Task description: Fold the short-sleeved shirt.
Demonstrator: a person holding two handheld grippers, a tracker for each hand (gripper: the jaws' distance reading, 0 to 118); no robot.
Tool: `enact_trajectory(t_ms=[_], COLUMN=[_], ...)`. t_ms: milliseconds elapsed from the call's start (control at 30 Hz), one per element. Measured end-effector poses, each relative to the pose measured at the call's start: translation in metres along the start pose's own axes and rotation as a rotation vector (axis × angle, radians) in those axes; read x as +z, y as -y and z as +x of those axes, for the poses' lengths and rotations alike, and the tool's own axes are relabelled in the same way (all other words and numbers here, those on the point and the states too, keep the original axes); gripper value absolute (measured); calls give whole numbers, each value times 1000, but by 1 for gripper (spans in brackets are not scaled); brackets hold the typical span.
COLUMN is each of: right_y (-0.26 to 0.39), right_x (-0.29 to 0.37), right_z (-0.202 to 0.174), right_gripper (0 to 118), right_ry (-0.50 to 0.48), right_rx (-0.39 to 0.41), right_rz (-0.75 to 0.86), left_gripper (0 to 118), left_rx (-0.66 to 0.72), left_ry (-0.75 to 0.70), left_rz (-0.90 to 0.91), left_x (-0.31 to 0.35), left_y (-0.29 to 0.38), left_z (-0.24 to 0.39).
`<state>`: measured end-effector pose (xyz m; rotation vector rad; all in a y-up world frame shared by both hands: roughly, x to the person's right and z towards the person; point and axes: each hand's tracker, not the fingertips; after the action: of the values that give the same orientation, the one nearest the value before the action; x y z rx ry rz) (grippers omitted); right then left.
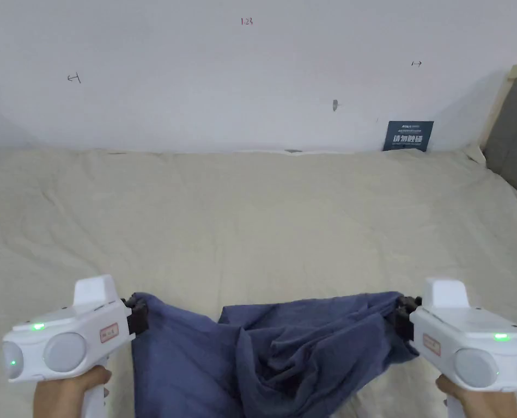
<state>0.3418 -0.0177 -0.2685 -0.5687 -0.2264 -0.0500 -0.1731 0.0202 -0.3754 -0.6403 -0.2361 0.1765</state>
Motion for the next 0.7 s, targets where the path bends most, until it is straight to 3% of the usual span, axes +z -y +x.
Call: enact_trajectory(t_ms=[467,667,700], right_y=[-179,-230,-220], right_x=[5,-24,-15], right_z=[86,121,113], right_gripper=[4,4,4], right_ry=[113,65,70], right_rx=[119,96,98], right_rz=[364,421,430], left_gripper=[6,6,6], left_rx=[-58,-33,-30], left_ry=[-163,-177,-183], left_rz=[316,398,398], left_x=[78,79,75], left_y=[-192,-261,-271], left_z=[-22,-14,-13])
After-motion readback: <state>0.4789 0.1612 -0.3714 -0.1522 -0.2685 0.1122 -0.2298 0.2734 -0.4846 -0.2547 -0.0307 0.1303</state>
